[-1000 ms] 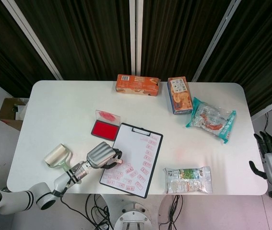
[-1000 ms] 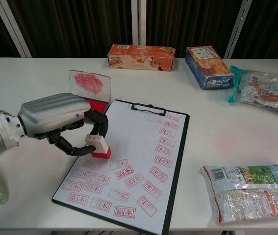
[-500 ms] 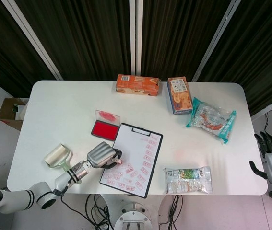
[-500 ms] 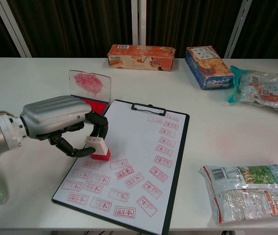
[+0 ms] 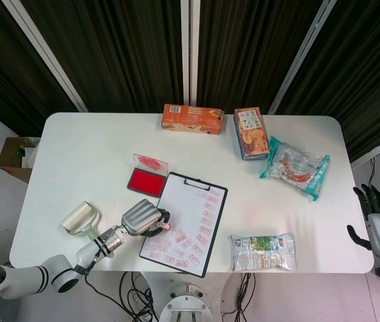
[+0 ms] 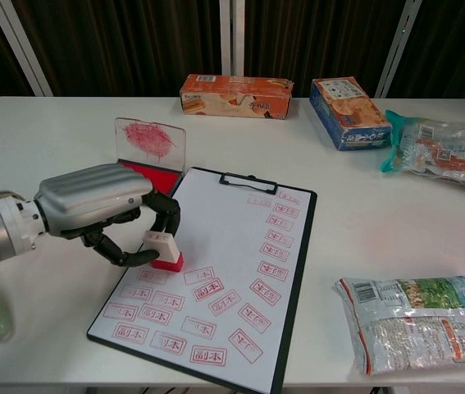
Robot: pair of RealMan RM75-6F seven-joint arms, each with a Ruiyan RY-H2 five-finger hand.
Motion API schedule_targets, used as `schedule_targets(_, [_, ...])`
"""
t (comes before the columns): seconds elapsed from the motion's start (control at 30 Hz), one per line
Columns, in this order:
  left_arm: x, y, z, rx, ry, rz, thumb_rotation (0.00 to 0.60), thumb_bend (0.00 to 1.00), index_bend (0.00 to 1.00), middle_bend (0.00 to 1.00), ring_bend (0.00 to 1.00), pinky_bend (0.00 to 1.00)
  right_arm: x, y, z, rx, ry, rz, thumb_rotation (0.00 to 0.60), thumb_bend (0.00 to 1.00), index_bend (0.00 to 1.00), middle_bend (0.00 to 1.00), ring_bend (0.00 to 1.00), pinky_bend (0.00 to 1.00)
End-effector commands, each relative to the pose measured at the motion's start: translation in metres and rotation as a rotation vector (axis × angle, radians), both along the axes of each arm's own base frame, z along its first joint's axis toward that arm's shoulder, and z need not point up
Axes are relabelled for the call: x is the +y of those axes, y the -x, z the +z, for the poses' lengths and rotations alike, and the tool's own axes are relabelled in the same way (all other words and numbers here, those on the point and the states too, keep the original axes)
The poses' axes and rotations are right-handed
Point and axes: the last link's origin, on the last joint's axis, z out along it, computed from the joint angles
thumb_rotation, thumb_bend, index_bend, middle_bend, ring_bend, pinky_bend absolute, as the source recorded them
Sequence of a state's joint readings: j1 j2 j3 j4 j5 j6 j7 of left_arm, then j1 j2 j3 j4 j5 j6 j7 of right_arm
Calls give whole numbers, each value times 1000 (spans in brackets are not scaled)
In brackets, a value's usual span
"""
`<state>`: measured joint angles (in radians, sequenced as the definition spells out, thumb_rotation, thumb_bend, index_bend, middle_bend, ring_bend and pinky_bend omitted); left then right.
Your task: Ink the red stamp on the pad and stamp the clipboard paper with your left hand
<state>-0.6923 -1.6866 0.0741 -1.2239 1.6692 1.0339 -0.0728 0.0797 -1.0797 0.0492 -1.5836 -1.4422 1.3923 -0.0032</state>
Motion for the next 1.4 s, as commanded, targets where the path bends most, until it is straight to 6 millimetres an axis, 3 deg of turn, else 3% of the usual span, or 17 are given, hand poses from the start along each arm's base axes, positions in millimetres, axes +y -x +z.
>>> schedule_targets(0.03, [-1, 1, -1, 0, 8, 7, 600, 440, 656, 677, 1000, 1000, 0, -1, 0, 0, 0, 2, 600, 250, 0, 0, 0, 0])
schedule_targets(1.03, [-4, 9, -11, 27, -17, -28, 600, 442, 663, 683, 1000, 1000, 2, 3, -2, 6, -9, -4, 600, 251, 0, 0, 0, 0])
schedule_targets(1.23, [0, 3, -2, -11, -23, -12, 600, 444, 664, 684, 1000, 1000, 2, 3, -2, 5, -4, -3, 600, 252, 0, 0, 0, 0])
schedule_targets(1.4, [3, -6, 16, -55, -32, -6, 600, 444, 664, 684, 1000, 1000, 2, 3, -1, 2, -3, -4, 600, 251, 0, 0, 0, 0])
